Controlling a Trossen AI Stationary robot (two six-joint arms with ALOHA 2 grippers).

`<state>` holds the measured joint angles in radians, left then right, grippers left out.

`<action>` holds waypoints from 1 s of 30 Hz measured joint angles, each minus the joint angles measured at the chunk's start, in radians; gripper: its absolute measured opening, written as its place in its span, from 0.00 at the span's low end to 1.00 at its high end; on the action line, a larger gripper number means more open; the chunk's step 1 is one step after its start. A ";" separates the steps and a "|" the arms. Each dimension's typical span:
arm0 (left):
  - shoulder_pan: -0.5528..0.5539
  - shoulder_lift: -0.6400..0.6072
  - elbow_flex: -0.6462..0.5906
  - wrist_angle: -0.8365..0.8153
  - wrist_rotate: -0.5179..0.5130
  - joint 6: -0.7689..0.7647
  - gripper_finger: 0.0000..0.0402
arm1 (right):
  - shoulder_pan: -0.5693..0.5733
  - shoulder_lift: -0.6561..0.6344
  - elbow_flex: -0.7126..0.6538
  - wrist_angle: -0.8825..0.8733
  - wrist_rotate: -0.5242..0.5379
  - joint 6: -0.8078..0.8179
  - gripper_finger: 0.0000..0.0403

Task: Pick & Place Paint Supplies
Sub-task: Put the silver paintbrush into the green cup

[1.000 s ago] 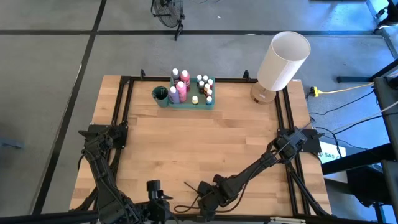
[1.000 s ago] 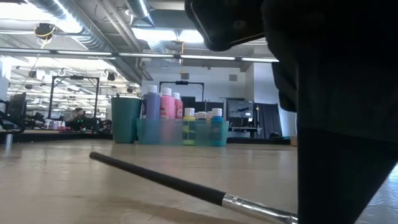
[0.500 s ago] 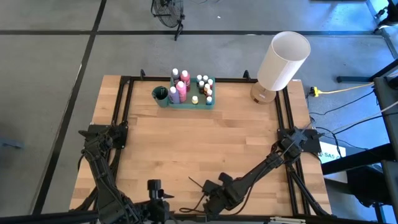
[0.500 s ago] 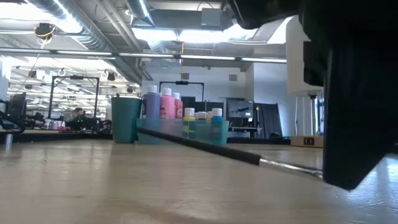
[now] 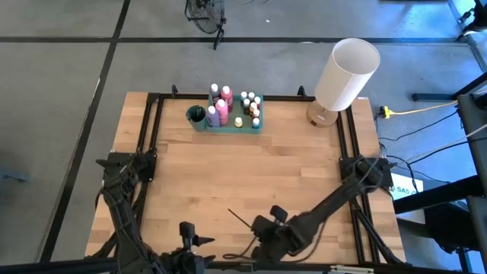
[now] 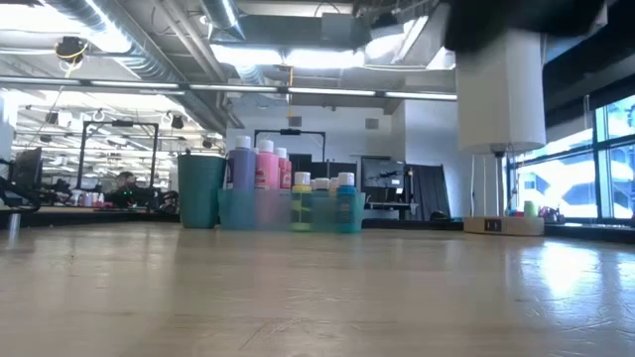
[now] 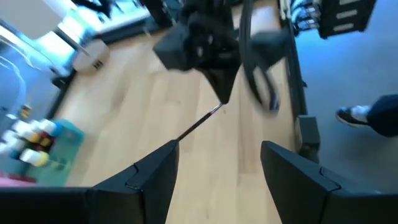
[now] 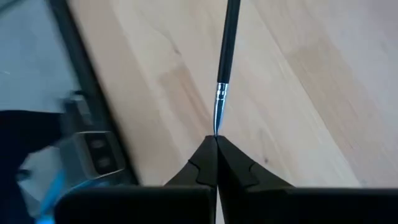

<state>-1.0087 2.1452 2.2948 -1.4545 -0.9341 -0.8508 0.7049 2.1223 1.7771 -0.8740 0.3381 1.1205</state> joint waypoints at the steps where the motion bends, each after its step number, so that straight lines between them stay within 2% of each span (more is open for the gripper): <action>1: -0.006 0.006 0.000 -0.001 -0.022 0.000 0.56 | 0.009 -0.017 0.000 0.001 0.020 0.001 0.00; 7: -0.039 0.037 0.000 -0.002 -0.136 0.005 0.56 | 0.072 -0.095 0.001 0.003 0.140 0.017 0.00; 10: -0.045 0.061 0.000 0.000 -0.227 0.068 0.56 | 0.091 -0.109 0.001 0.014 0.178 0.025 0.00; 13: -0.037 0.083 0.000 0.011 -0.305 0.215 0.56 | 0.096 -0.110 0.001 0.044 0.182 0.023 0.00; 17: 0.002 0.115 0.000 0.081 -0.343 0.456 0.56 | 0.093 -0.110 0.001 0.073 0.164 0.010 0.00; 20: 0.035 0.134 0.000 0.171 -0.347 0.594 0.56 | 0.089 -0.111 0.001 0.081 0.159 0.009 0.00; 23: 0.059 0.150 0.000 0.250 -0.301 0.711 0.56 | 0.089 -0.111 0.001 0.082 0.157 0.025 0.00; 30: 0.073 0.160 0.000 0.277 -0.226 0.894 0.56 | 0.089 -0.111 0.002 0.099 0.129 0.051 0.00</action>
<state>-0.9360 2.3051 2.2944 -1.1774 -1.1601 0.0429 0.7937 2.0117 1.7786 -0.7752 0.4671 1.1711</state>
